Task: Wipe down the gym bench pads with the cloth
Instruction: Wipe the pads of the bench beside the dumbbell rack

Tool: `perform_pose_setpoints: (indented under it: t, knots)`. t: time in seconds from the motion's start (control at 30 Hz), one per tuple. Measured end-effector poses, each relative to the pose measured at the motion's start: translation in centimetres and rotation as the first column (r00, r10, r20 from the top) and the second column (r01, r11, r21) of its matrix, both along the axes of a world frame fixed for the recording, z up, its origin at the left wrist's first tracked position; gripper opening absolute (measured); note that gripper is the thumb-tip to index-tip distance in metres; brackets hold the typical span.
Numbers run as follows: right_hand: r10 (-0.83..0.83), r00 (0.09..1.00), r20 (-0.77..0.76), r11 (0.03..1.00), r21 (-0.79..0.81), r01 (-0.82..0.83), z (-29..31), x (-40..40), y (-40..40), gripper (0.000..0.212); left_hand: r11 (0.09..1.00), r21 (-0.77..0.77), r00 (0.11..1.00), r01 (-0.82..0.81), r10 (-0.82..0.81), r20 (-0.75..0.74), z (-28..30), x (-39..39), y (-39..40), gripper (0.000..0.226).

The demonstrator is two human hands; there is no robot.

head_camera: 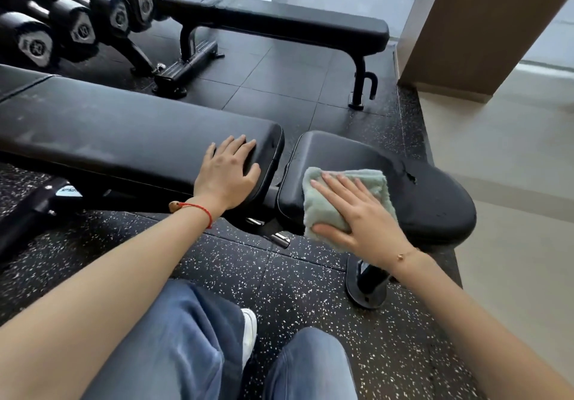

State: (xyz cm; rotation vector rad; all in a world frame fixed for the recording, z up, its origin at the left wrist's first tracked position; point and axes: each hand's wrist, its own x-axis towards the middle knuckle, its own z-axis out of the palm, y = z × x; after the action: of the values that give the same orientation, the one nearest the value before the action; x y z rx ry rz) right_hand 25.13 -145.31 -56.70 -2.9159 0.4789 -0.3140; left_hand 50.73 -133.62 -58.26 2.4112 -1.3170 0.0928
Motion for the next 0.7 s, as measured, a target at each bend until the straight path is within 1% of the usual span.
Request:
perform_pose_setpoints:
  t: [0.07, 0.2, 0.3, 0.37, 0.5, 0.6, 0.7]
  knots:
    - [0.017, 1.000, 0.021, 0.992, -0.128, -0.015, -0.7, -0.5, 0.2, 0.079, 1.000, -0.010, 1.000, -0.014, 0.014, 0.004, 0.1, -0.2, -0.1, 0.059]
    - [0.124, 0.992, -0.011, 0.972, -0.199, -0.124, -1.2, 3.4, 0.9, 0.079, 0.999, -0.039, 1.000, -0.020, 0.020, 0.007, 0.1, -0.3, -0.3, 0.054]
    - [0.137, 0.990, 0.029, 0.965, -0.229, -0.127, -1.8, 3.5, 1.3, 0.076, 0.998, -0.051, 1.000, -0.020, 0.020, -0.004, 0.1, -0.1, -0.2, 0.053]
    - [0.122, 0.990, 0.071, 0.966, -0.238, -0.102, -2.0, 1.1, 0.7, 0.078, 0.998, -0.054, 1.000, -0.015, 0.015, -0.005, -0.1, 0.0, -0.1, 0.053]
    - [0.008, 0.994, 0.110, 0.975, -0.223, 0.017, -1.5, -3.1, -1.1, 0.084, 0.998, -0.061, 0.999, -0.033, 0.033, -0.001, 0.1, -0.1, -0.3, 0.053]
    - [-0.043, 0.997, 0.070, 0.975, -0.214, 0.057, -1.3, 0.2, 0.4, 0.088, 0.998, -0.054, 0.999, -0.035, 0.035, 0.009, 0.3, -0.4, -0.5, 0.054]
    - [-0.018, 0.998, 0.067, 0.972, -0.234, 0.033, -1.5, 4.3, 2.5, 0.081, 0.998, -0.053, 1.000, -0.028, 0.028, 0.011, 0.1, -0.4, -0.4, 0.054]
